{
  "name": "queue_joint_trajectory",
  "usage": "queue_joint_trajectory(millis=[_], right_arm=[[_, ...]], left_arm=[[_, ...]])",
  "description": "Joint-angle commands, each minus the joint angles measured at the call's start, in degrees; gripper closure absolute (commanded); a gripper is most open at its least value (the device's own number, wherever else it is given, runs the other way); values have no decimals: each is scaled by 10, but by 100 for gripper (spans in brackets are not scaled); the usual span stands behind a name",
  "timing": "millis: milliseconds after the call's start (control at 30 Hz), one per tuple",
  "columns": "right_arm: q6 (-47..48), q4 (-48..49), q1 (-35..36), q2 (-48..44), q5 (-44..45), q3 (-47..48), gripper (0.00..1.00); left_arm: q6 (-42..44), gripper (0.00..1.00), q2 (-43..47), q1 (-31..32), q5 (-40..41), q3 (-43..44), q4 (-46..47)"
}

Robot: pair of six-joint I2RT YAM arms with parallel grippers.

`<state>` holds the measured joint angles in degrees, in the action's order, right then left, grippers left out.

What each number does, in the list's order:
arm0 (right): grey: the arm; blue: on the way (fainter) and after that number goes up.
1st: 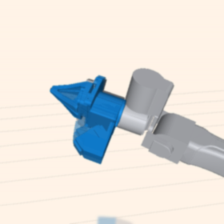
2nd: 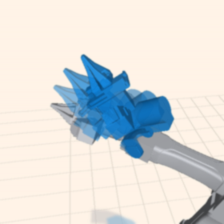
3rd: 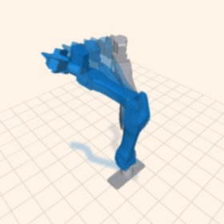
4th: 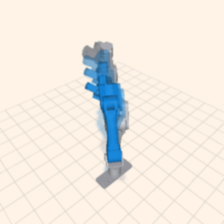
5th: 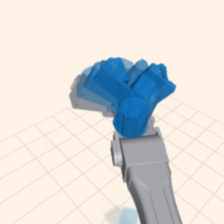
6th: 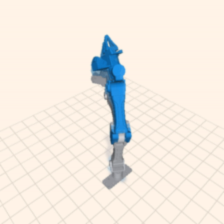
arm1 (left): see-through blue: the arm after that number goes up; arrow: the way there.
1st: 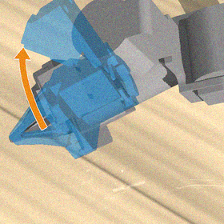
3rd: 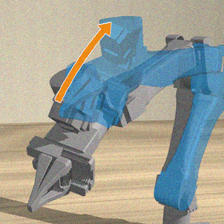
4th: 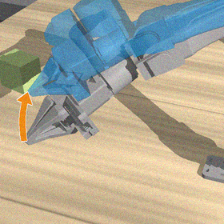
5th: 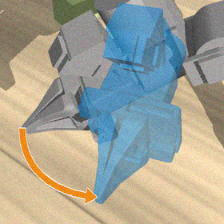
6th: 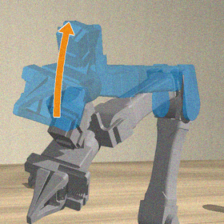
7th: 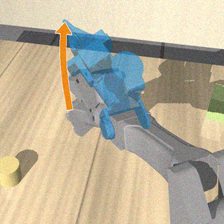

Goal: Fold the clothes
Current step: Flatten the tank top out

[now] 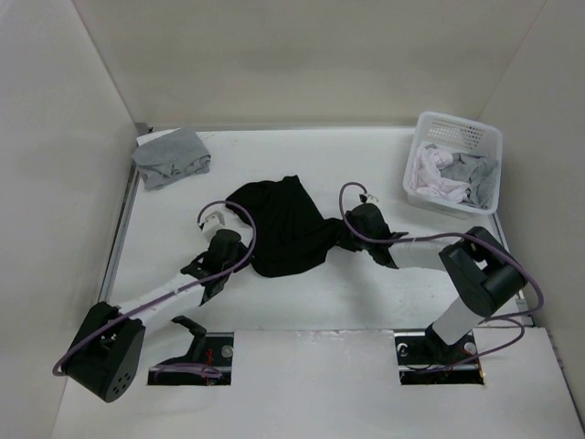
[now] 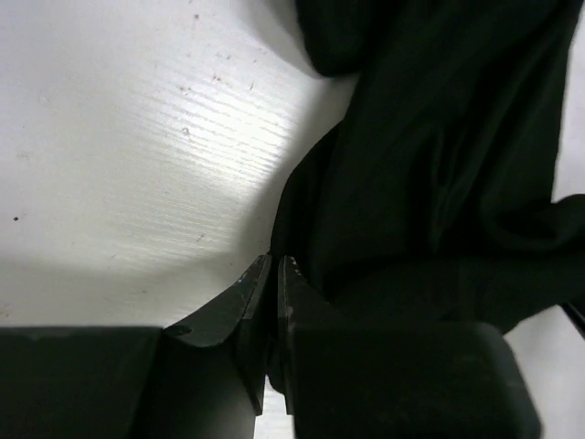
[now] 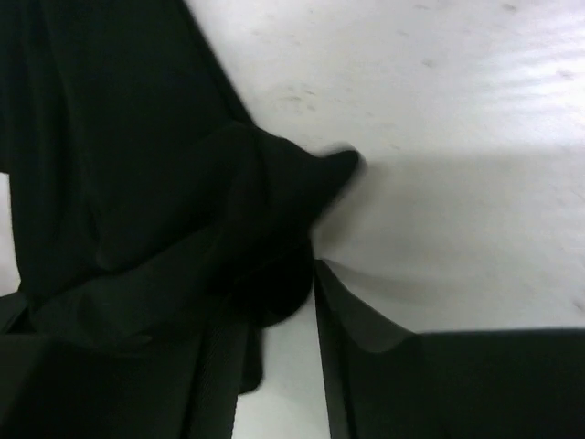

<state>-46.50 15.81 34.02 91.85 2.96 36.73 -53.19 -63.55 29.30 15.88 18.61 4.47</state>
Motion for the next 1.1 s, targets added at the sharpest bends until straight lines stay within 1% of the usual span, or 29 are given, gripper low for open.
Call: queue_joint_trajectory(millis=[0,33,67,100,133,167,200,233,267,333,367,433,500,533,567,667,700,733,767,833,900,933,1000,1067], right_arm=[[-3,-6,7,38,-25,25,82],[-11,-2,6,32,-28,26,92],[-13,1,2,19,-25,24,96],[-14,1,1,-3,-20,19,98],[-13,-7,0,-45,-3,12,99],[-11,-19,3,-78,11,7,100],[-5,-55,3,-136,30,5,100],[17,-140,13,-234,66,16,99],[22,-159,18,-253,72,19,98],[38,-280,40,-345,87,35,96],[39,-295,43,-355,87,36,95],[34,-382,70,-402,82,23,94],[9,-434,97,-427,85,-2,93],[-16,-462,121,-441,89,-20,89],[-27,-474,131,-447,90,-29,86],[-76,-511,181,-482,98,-56,69],[-84,-524,201,-494,99,-56,62],[-90,-534,213,-504,106,-53,58],[-92,-533,223,-511,121,-51,54],[-77,-506,215,-499,135,-53,51],[-54,-456,197,-454,128,-57,48],[-46,-429,192,-429,118,-60,48],[-32,-365,188,-383,111,-62,51],[-18,-305,186,-347,116,-57,60]], left_arm=[[3,97,67,3,9,28,-37],[11,98,85,-1,15,40,-54],[21,99,105,-5,23,55,-74],[26,99,116,-6,27,66,-83],[36,100,132,-8,36,84,-101],[51,100,151,-10,49,109,-124],[71,100,172,-11,67,145,-154],[86,100,187,-11,84,177,-183],[102,100,200,-5,104,209,-213],[117,99,208,15,137,268,-296],[117,98,208,18,141,273,-307],[107,96,207,43,152,293,-388],[100,94,202,63,147,297,-435],[89,92,201,76,145,297,-469],[81,91,202,83,145,294,-483],[52,75,221,106,147,271,-518],[45,75,234,105,150,268,-523],[41,75,247,101,151,266,-522],[40,74,263,96,154,263,-514],[48,70,271,82,158,255,-487],[56,64,249,70,150,247,-461],[61,63,235,70,143,243,-448],[73,62,202,74,138,224,-413],[80,62,174,66,135,197,-375]])
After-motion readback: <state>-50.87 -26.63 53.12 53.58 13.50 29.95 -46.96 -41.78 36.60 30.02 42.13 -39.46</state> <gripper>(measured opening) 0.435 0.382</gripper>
